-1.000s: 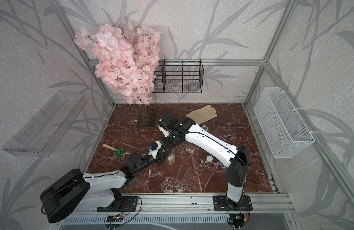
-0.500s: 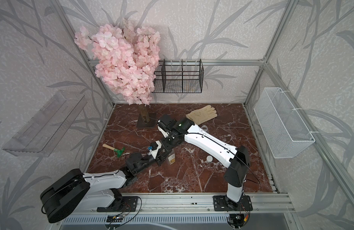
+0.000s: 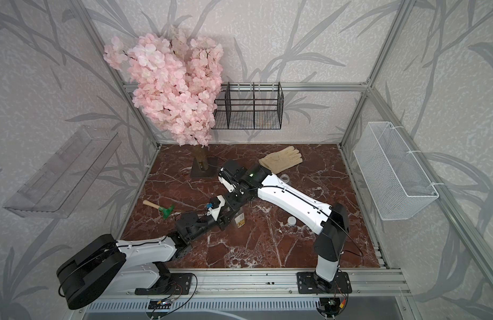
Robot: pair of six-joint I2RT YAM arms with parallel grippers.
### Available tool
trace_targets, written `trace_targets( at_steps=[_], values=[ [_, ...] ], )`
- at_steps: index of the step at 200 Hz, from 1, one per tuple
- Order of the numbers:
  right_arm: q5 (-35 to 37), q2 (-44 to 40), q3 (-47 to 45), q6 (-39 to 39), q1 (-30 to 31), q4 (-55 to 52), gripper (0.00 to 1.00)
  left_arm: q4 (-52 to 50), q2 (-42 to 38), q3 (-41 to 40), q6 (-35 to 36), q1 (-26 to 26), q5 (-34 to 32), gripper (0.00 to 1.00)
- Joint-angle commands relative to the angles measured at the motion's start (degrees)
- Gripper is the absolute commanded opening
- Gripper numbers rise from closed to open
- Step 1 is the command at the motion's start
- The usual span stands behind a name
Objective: Screw on the bottle caps
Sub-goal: Screw the bottle cap onto the plastic bottle.
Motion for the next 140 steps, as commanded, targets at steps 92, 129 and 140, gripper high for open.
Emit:
trace_targets(
  at_steps=[92, 129, 140],
  values=[
    [3.27, -3.82, -4.79, -6.54, 0.55, 6.47, 0.4, -6.36, 1.86, 0.76, 0.98, -0.37, 2.87, 0.35],
    [6.71, -1.36, -2.03, -2.3, 0.54, 1.16, 0.4, -6.54, 1.95, 0.96, 0.9, -0.35, 2.65, 0.35],
    [7.57, -0.57, -1.05, -0.75, 0.54, -0.56, 0.4, -6.76, 2.08, 1.07, 0.81, -0.35, 2.56, 0.35]
  ],
)
